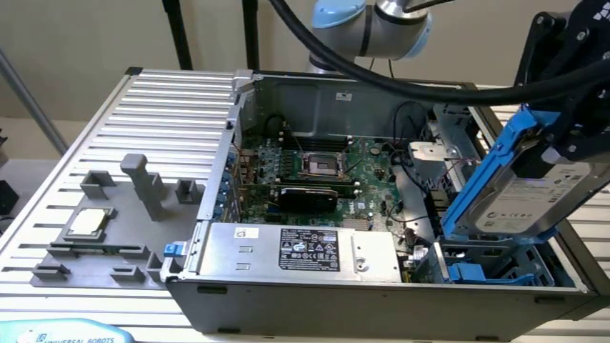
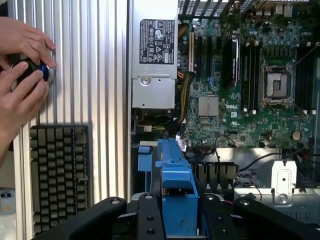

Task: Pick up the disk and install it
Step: 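Pick up the disk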

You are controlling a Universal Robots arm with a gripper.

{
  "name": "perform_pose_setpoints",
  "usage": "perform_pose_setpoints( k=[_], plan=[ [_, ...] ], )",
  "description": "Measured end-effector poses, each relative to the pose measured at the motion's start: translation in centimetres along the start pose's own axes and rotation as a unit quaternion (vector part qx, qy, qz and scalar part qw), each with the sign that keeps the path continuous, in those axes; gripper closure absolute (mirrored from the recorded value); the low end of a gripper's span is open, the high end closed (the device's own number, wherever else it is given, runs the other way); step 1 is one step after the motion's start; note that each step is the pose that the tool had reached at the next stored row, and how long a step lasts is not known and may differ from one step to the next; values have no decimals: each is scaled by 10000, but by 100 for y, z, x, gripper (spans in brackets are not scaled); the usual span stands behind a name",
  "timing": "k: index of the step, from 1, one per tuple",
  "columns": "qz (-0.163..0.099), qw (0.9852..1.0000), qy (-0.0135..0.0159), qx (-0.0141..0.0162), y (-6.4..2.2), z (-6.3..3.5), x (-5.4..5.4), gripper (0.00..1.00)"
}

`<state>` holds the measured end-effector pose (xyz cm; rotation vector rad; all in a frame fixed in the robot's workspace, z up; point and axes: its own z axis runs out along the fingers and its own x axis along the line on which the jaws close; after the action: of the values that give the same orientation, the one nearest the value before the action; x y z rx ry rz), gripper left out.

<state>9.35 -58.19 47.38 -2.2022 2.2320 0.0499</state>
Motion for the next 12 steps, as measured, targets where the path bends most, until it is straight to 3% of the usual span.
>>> perform_pose_setpoints(
  k=[4,7,12],
  plan=[
    [0,10000,0,1,-174,41,31,67],
    [0,10000,-19,0,-185,56,63,67],
    [-1,10000,-27,0,-166,57,85,67]
  ],
)
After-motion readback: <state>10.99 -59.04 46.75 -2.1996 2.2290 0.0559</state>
